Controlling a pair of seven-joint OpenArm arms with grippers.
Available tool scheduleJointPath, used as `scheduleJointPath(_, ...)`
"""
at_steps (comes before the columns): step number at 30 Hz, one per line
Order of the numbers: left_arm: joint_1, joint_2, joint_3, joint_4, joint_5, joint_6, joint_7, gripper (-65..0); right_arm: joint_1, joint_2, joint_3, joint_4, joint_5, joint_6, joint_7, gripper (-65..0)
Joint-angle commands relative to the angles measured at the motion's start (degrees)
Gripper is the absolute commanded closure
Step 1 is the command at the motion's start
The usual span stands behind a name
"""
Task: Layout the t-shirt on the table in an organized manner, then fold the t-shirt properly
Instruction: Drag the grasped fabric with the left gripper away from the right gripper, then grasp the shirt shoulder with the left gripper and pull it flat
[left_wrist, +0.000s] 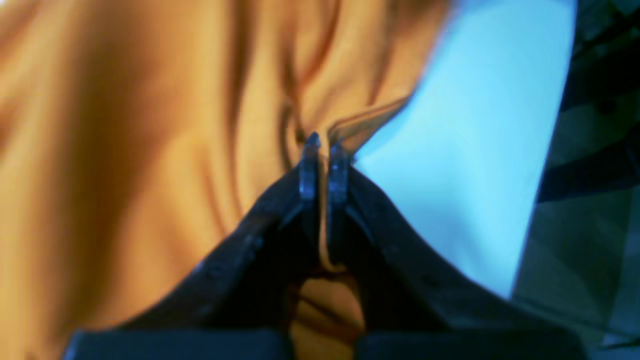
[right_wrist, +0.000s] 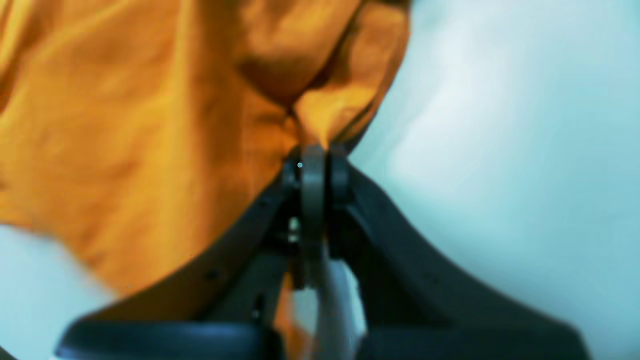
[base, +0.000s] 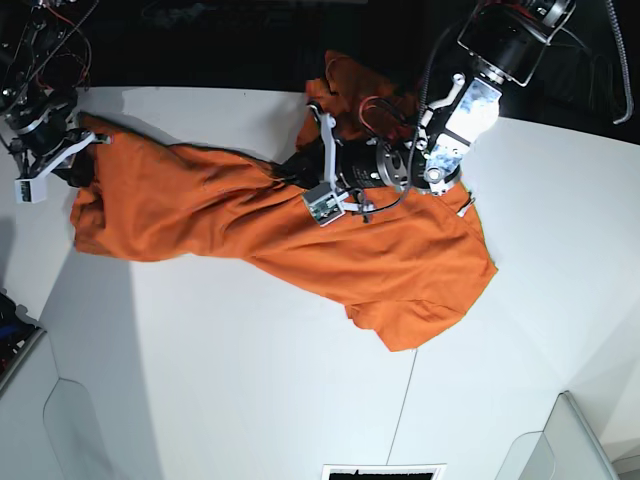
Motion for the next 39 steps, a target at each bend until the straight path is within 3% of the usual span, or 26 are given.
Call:
scheduleJointPath(1, -1.01, -2.03, -0.2, 0.55, 1.55, 0.62, 1.09, 0.0, 0.94, 2.36, 0.28, 0.85, 0.55, -0.02, 1.57, 0.0)
scheduleJointPath(8, -3.45, -10.58, -0.2, 0.55, 1.22, 0.62, -1.09, 0.0, 2.49, 9.31, 0.28, 0.85, 0.33, -0.24, 1.55, 0.0)
scheduleJointPath(14, -5.27, -12.81, -0.2, 0.55, -1.36, 0.62, -1.49, 0.0, 3.5, 10.84, 0.28, 0.85, -0.26, -0.57, 1.6, 0.0)
scheduleJointPath(15, -5.44, -12.79, -0.2, 0.55, -1.88, 0.62, -1.51, -2.5, 3.76, 10.78, 0.28, 0.85, -0.22, -0.61, 1.64, -1.9)
scheduleJointPath(18, -5.64, -12.63, -0.2, 0.57, -5.99, 0.62, -1.51, -19.5, 3.74, 10.78, 0.28, 0.85, 1.03, -0.74, 1.79, -26.4)
scheduleJointPath(20, -5.77, -12.68, -0.2, 0.57, -8.02, 0.62, -1.38, -25.8, 3.76, 10.8, 0.28, 0.85, 1.44, -0.76, 1.88, -35.0)
scheduleJointPath(23, -6.19, -12.68, -0.2, 0.79, -9.73, 0.62, 2.12, -25.8, 4.74, 10.78, 0.31, 0.85, 1.46, -2.93, 2.21, -35.2)
scheduleJointPath(28, -6.08, -14.64, -0.22, 6.58, -18.75, 0.62, 10.97, -25.8, 8.17, 10.78, 1.68, 0.87, 2.21, -7.39, 1.18, -35.2)
scheduleJointPath(34, -5.86, -21.27, -0.26, 20.96, -21.86, 0.62, 10.97, -25.8, 11.08, 10.62, 2.86, 0.87, 3.82, -8.07, -0.85, -35.2)
scheduleJointPath(37, -5.31, -21.79, -0.24, 25.83, -23.89, 0.62, 10.95, -25.8, 11.02, 10.29, 2.84, 0.85, 4.94, -8.02, -2.45, -35.1)
scheduleJointPath(39, -4.04, -20.28, -0.24, 27.43, -25.24, 0.62, 10.95, -25.8, 10.99, 9.49, 2.84, 0.85, 5.4, -7.72, -5.42, -35.1)
